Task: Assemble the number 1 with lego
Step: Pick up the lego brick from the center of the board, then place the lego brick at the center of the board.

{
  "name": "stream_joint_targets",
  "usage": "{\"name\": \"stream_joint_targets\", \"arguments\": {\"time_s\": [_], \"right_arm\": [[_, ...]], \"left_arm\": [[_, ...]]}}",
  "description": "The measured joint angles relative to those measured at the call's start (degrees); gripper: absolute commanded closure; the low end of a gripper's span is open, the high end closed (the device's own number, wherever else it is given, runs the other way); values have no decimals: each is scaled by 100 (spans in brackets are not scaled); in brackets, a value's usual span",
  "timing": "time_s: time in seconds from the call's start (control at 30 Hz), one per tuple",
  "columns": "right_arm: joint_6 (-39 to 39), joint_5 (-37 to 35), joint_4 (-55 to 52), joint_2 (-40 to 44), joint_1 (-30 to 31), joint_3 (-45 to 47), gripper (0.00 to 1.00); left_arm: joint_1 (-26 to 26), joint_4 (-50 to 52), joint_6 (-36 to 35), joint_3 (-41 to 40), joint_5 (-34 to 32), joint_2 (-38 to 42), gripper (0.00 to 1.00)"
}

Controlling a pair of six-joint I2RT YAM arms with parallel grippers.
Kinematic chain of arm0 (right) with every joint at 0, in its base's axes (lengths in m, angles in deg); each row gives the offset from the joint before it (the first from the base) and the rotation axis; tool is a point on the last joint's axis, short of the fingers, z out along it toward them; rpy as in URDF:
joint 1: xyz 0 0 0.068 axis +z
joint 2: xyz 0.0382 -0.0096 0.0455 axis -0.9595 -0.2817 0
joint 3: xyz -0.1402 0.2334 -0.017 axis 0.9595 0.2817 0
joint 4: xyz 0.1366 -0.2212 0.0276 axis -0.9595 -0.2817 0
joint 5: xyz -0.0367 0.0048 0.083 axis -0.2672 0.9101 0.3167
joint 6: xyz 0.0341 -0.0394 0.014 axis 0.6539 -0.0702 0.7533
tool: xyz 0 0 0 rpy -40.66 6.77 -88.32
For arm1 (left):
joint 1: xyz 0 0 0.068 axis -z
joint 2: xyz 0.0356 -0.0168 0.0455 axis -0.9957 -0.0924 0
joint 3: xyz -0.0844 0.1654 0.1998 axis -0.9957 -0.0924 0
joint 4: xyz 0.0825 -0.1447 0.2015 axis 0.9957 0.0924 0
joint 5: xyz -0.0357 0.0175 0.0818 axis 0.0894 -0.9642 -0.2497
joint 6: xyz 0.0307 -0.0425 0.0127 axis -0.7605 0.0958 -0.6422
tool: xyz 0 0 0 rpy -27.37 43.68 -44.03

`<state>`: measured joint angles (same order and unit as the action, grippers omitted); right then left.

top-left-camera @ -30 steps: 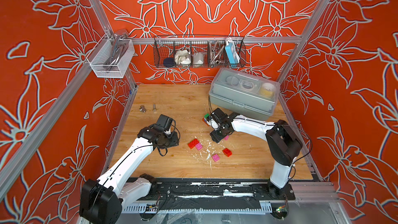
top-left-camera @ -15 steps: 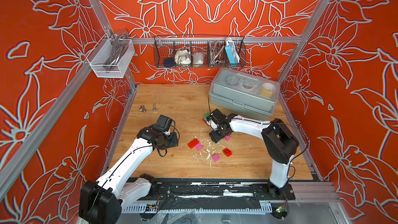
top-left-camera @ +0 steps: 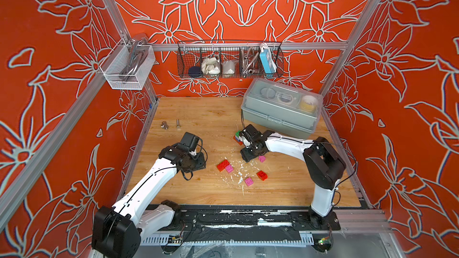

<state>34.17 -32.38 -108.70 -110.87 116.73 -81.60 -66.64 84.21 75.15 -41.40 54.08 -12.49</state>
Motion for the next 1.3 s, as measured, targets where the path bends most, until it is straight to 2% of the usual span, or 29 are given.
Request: {"name": "stream_joint_targets", "arguments": {"time_s": [0.2,0.37,0.6,0.8,0.9,1.07,1.3], "right_arm": [[109,103,-9,-2,0,-22,44],[155,214,-127,4,-22,-74,46],[168,815,-929,308,-280,-673,49],[431,1923,-1733,813,-710,-1735,51],[704,2632,-2061,879,-885,-2385,51],[1480,3858,-2079,879,-964,-2968,52],[3023,5281,-1180,874,-964,-2907,54]], "left_arm": [[0,0,-4,0,17,0,48],[0,-4,-94,46,114,2,44],[0,-605,-839,236,490,321,38],[2,-2433,-1917,-490,1025,1552,25],[4,-3344,-2444,-977,1390,1864,23],[4,-4288,-3123,-1073,2055,1604,24],[4,-5292,-3429,-782,2686,890,26]]}}
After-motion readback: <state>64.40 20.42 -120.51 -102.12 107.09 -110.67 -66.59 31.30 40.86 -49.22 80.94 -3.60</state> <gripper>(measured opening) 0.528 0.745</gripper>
